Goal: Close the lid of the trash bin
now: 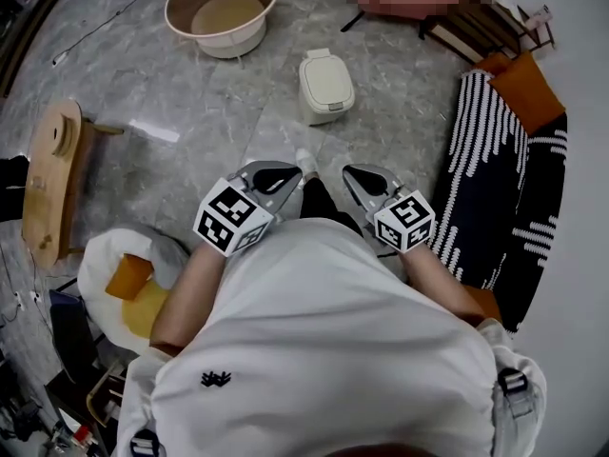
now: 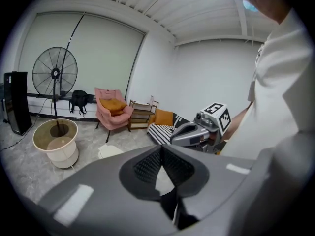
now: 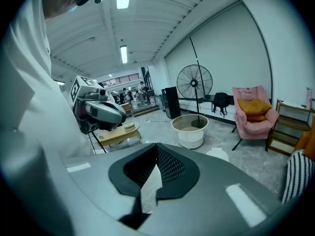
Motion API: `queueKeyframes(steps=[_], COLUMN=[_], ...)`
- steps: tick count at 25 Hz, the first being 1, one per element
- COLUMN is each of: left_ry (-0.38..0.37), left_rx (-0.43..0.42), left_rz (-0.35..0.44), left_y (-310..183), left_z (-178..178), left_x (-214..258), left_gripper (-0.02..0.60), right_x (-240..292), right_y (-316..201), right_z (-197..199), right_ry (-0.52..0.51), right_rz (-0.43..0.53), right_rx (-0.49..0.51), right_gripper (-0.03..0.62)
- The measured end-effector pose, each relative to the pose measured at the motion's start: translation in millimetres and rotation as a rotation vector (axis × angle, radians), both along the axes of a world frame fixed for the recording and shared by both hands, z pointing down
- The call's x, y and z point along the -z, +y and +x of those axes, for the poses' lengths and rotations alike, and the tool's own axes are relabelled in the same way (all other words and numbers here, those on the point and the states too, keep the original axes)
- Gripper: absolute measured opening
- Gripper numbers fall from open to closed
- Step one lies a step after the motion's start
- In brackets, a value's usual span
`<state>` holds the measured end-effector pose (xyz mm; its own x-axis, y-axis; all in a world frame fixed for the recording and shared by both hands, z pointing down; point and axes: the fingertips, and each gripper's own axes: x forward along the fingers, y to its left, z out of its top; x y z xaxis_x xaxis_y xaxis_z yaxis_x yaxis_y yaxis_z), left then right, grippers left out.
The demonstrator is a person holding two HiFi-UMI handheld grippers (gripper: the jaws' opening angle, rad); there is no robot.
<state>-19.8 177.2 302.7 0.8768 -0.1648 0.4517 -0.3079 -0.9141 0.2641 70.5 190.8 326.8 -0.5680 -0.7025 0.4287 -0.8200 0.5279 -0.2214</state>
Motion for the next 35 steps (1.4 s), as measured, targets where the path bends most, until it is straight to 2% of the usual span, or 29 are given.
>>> queueKeyframes(steps=[16, 35], left_ry=[-0.006, -0.031], left_rx=[0.049, 0.075], left_rz=[-0.017, -0.054], left_y=[-5.2, -16.5], left_z=[-14.6, -19.4], left_x=[-8.9, -22.3], left_gripper=[0.057, 0.057], right_x=[7.9, 1.2], right_y=[-8.4, -28.4], right_z=[-10.5, -10.2], right_ry=[0.002, -0.007], right_rz=[0.03, 0.013], right_rx=[0.033, 0.056], right_gripper=[0.002, 0.002])
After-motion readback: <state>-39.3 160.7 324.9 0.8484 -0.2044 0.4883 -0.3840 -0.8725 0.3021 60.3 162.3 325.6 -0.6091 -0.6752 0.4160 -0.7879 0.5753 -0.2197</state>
